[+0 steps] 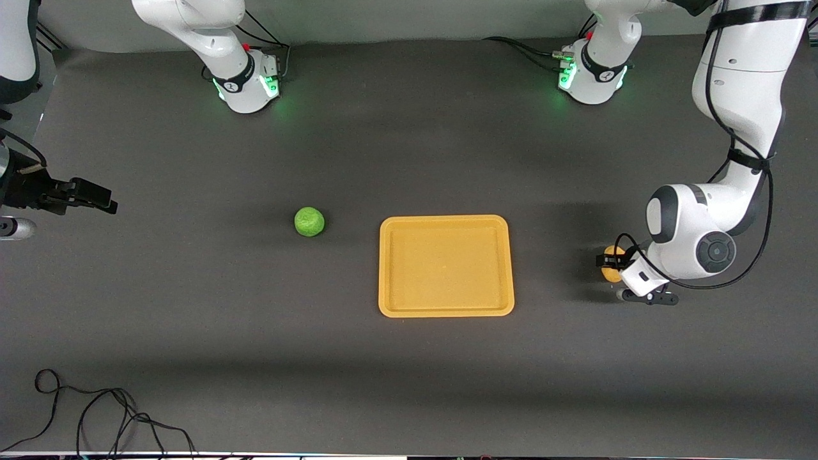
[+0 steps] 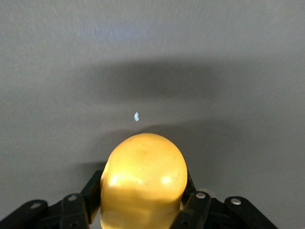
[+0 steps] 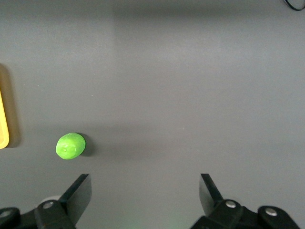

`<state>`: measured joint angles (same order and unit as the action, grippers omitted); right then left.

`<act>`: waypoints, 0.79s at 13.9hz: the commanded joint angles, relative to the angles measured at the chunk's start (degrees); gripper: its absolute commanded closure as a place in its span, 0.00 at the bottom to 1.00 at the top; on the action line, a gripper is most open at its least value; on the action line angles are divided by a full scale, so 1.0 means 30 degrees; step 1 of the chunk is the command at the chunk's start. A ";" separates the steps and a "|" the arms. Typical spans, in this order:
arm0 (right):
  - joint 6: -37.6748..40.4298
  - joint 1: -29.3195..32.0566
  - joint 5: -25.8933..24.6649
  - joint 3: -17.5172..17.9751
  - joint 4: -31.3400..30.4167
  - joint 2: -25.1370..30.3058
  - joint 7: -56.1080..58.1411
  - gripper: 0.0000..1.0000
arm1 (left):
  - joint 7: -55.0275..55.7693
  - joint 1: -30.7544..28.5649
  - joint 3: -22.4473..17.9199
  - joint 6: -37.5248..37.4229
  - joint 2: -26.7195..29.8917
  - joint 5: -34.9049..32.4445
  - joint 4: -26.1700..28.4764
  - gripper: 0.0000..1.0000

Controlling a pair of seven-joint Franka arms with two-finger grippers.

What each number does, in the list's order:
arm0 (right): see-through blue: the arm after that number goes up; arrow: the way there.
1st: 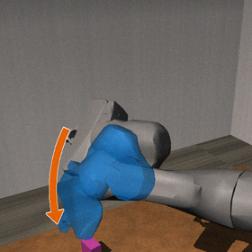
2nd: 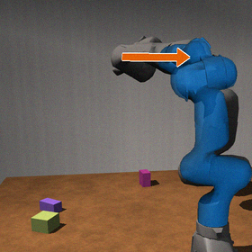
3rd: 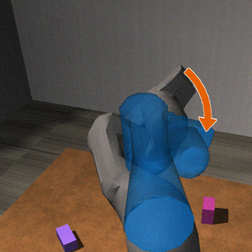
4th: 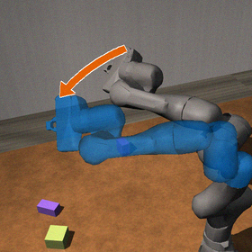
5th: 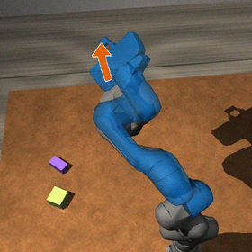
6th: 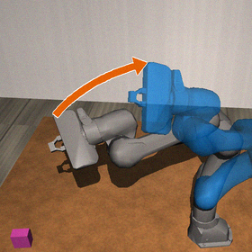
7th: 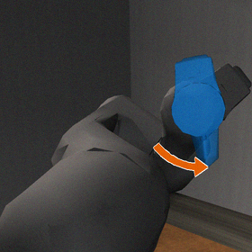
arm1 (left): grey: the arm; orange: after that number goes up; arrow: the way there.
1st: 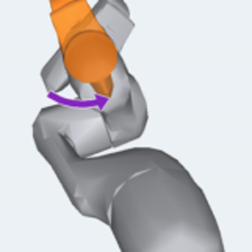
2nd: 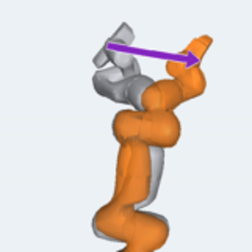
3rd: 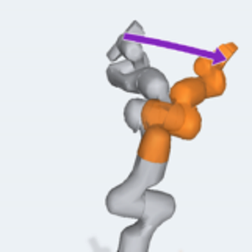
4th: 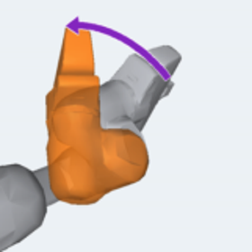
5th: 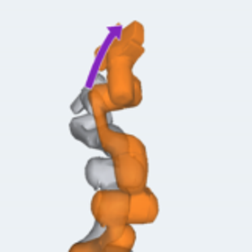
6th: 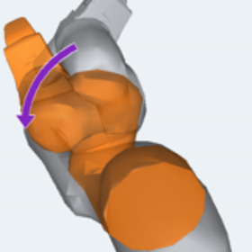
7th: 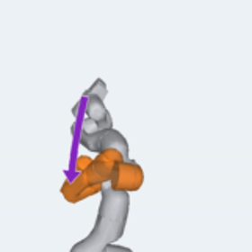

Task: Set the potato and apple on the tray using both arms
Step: 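Close the left gripper on the yellow potato and lift it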

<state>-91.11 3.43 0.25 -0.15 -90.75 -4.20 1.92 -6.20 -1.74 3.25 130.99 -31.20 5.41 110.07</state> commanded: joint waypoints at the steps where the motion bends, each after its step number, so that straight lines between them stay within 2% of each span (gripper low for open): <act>1: -0.0217 0.0088 0.0033 0.0107 -0.0160 0.0197 0.0355 0.00 | -0.0104 0.0052 -0.0117 -0.2200 0.1403 0.0920 -0.0388 0.79; 4: -0.0188 -0.0436 0.0033 0.0136 -0.0189 0.0256 0.0063 0.00 | 0.2287 0.0693 -0.0088 -0.3644 0.2518 0.0921 -0.0771 0.80; 11: -0.0158 -0.4973 0.0062 0.0136 -0.0131 0.0461 -0.5495 0.00 | 1.0552 0.5407 -0.0059 -0.3675 0.2141 0.0862 -0.2879 0.81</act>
<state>-91.14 -8.23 0.37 0.54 -90.69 -3.75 -9.31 19.54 10.39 4.08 120.81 -23.77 7.72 103.77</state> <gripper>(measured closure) 0.000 0.379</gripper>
